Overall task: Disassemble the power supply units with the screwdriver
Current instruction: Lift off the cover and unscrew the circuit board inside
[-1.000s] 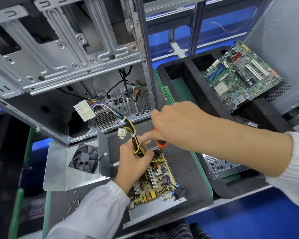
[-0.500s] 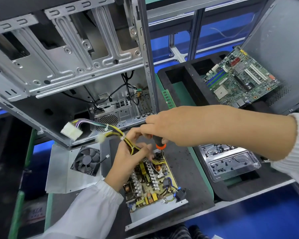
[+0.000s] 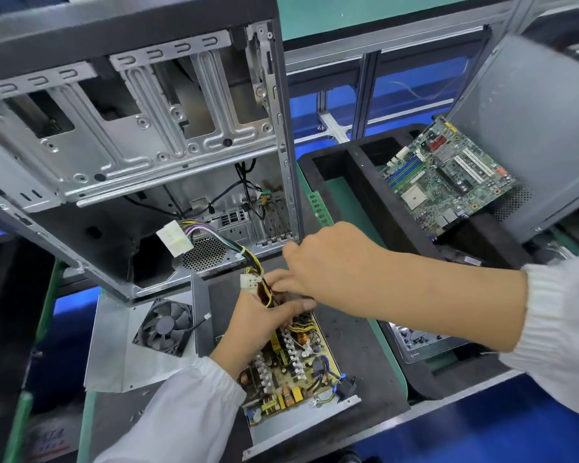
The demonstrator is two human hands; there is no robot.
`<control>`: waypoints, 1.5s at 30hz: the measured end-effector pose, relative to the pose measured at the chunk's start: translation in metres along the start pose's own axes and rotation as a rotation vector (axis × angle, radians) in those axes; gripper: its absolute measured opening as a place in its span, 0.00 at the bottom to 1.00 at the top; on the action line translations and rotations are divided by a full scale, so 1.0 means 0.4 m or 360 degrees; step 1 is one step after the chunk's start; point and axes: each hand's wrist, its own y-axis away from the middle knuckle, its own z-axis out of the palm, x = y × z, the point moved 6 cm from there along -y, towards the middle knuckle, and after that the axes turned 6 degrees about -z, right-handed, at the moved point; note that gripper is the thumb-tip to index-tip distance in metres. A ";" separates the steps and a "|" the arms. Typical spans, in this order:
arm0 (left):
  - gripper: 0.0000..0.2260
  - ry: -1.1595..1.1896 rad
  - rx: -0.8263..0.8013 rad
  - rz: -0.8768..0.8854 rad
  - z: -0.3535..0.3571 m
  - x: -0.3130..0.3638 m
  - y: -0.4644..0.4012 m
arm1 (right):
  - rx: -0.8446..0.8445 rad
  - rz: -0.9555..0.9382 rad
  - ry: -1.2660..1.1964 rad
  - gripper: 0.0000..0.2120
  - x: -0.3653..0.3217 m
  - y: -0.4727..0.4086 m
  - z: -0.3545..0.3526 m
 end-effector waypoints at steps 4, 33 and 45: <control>0.11 0.0047 -0.0126 -0.0094 -0.002 -0.003 0.002 | -0.0156 -0.0102 -0.0037 0.17 -0.008 0.011 0.007; 0.08 -0.0046 -0.0118 -0.0218 0.005 0.009 0.006 | -0.0058 -0.0257 0.0025 0.15 -0.002 0.003 -0.022; 0.08 -0.0113 -0.0094 -0.0221 -0.001 0.017 0.006 | -0.0203 -0.0309 -0.0273 0.18 0.017 0.011 -0.051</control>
